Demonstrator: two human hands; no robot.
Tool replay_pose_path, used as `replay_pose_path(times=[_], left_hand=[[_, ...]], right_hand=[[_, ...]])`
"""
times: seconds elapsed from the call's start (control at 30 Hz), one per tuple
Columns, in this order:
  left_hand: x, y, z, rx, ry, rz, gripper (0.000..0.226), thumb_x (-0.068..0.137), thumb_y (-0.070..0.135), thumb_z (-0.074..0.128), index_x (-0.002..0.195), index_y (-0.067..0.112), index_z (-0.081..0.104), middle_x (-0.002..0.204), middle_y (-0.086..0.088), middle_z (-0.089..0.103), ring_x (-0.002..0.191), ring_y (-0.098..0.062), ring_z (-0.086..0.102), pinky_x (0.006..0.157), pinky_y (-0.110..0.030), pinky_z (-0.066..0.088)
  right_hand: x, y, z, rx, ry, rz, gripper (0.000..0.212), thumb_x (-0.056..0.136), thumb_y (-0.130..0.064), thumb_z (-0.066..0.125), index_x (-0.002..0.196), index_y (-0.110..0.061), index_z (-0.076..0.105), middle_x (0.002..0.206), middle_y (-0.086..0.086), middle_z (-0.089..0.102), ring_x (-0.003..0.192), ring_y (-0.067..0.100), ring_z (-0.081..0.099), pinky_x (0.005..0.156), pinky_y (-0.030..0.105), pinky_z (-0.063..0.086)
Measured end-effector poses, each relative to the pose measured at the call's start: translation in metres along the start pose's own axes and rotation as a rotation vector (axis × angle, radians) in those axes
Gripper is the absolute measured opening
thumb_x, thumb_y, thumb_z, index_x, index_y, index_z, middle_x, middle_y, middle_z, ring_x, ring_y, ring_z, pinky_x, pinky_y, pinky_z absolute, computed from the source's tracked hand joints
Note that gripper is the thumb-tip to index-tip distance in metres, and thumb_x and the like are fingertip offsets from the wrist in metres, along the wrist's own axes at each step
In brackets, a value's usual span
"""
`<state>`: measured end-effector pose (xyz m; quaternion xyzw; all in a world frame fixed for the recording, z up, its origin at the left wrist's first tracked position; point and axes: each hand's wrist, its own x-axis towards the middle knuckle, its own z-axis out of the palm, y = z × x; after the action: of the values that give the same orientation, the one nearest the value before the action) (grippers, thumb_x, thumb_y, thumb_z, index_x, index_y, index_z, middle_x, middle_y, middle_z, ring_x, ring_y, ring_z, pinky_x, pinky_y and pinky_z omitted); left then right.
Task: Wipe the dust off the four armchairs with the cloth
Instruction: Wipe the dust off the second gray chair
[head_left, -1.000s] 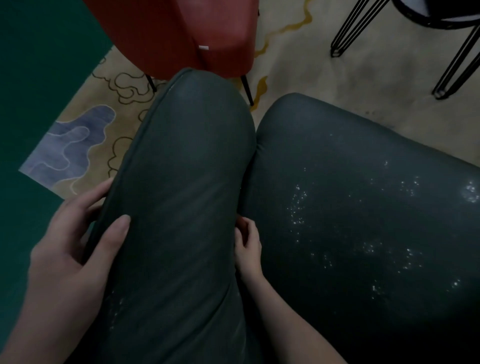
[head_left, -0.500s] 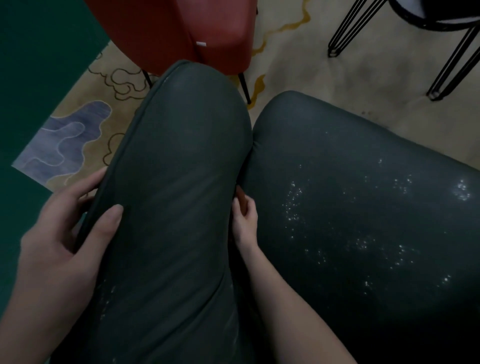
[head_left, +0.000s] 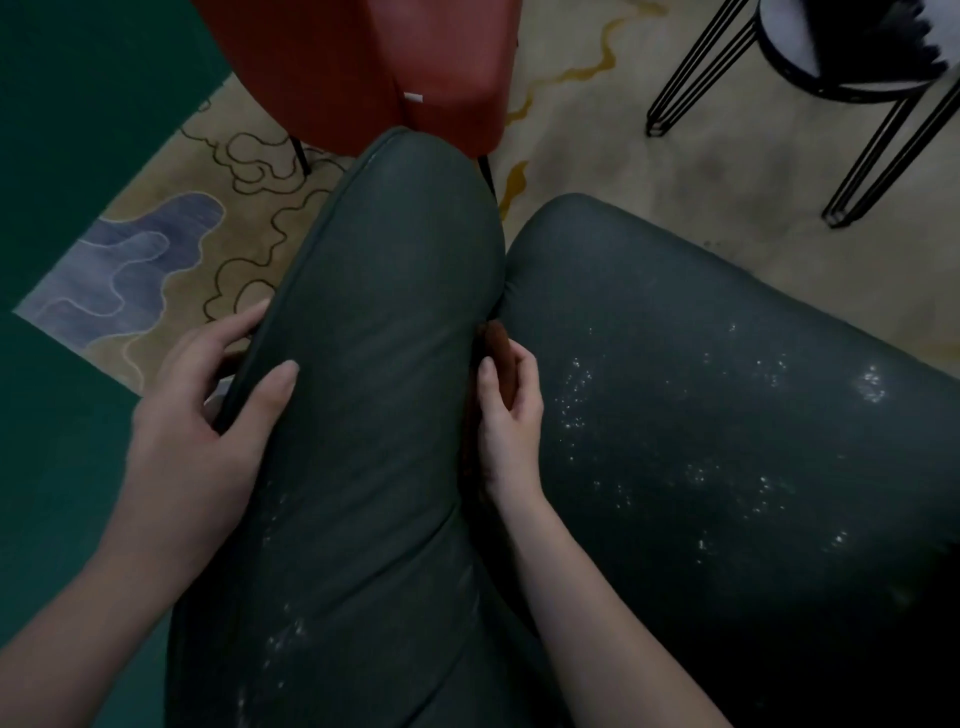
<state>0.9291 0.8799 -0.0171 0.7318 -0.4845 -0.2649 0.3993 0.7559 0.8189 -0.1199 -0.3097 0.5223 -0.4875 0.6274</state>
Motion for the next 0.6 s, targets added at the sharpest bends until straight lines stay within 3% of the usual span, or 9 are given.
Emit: replay_pose_path(times=[0.2,0.33,0.5,0.6], left_hand=[[0.001,-0.001,-0.002,0.034,-0.012,-0.019,0.056,0.085,0.054,0.053,0.136,0.031,0.052,0.133,0.003,0.055,0.121,-0.009,0.053,0.101,-0.029,0.043],[0.002,0.002,0.000,-0.015,-0.001,-0.025,0.050,0.089,0.041,0.053,0.135,0.024,0.054,0.129,0.006,0.052,0.120,-0.009,0.051,0.101,-0.023,0.042],[-0.001,0.001,-0.005,-0.153,0.067,-0.113,0.034,0.096,0.026,0.057,0.129,0.017,0.059,0.127,-0.001,0.060,0.111,-0.008,0.057,0.099,-0.027,0.046],[-0.010,0.004,-0.011,-0.213,0.063,-0.126,0.027,0.100,0.017,0.055,0.126,0.019,0.059,0.126,-0.004,0.061,0.105,0.001,0.057,0.091,-0.013,0.045]], right_hand=[[-0.038,-0.028,-0.004,-0.178,-0.045,-0.099,0.020,0.099,-0.019,0.055,0.119,-0.020,0.059,0.112,-0.001,0.063,0.103,0.009,0.060,0.092,0.026,0.050],[-0.062,-0.046,0.002,-0.421,-0.121,-0.344,0.024,0.095,-0.017,0.058,0.118,-0.016,0.061,0.114,0.002,0.060,0.106,0.008,0.057,0.093,0.018,0.044],[-0.091,-0.060,0.002,-0.690,-0.363,-0.619,0.027,0.092,-0.018,0.060,0.116,-0.006,0.065,0.115,0.006,0.057,0.108,0.012,0.057,0.096,0.020,0.044],[-0.101,-0.067,0.004,-0.775,-0.526,-0.689,0.026,0.093,-0.017,0.062,0.117,-0.008,0.066,0.119,0.005,0.056,0.110,0.018,0.058,0.092,0.034,0.051]])
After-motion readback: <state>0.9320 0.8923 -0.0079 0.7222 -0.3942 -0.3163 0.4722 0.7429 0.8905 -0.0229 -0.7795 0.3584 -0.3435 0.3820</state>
